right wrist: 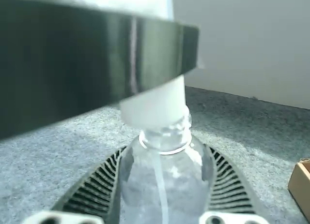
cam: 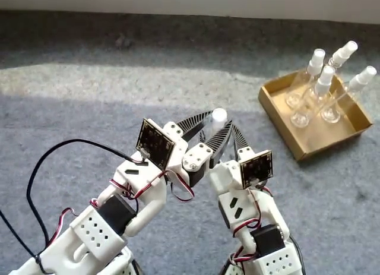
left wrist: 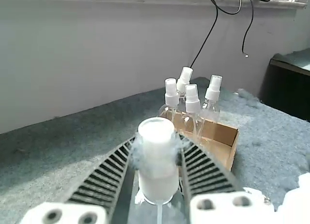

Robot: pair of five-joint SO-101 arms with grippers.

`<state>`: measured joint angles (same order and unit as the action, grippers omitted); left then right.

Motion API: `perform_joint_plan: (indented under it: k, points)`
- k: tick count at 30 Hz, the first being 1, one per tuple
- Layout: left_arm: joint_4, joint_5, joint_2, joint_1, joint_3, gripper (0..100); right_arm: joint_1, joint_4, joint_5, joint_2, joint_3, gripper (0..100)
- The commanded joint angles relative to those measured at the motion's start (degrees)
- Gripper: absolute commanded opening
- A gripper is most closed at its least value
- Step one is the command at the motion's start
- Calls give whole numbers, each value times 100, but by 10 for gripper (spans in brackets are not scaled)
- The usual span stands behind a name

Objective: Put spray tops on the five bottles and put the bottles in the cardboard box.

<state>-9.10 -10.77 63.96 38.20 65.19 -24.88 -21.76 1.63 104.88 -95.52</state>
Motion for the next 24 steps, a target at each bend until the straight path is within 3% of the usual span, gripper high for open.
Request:
perform_joint_plan:
  k: [1, 6, 24]
  points:
    - [44, 97, 48, 101, -154, 5, -4, -22, -9, 40, -664, 132]
    - [26, 580, 40, 136, -207, 5, -4, -22, 0, 40, -664, 132]
    - [53, 580, -207, 119, -637, 5, -4, -31, 0, 40, -655, 132]
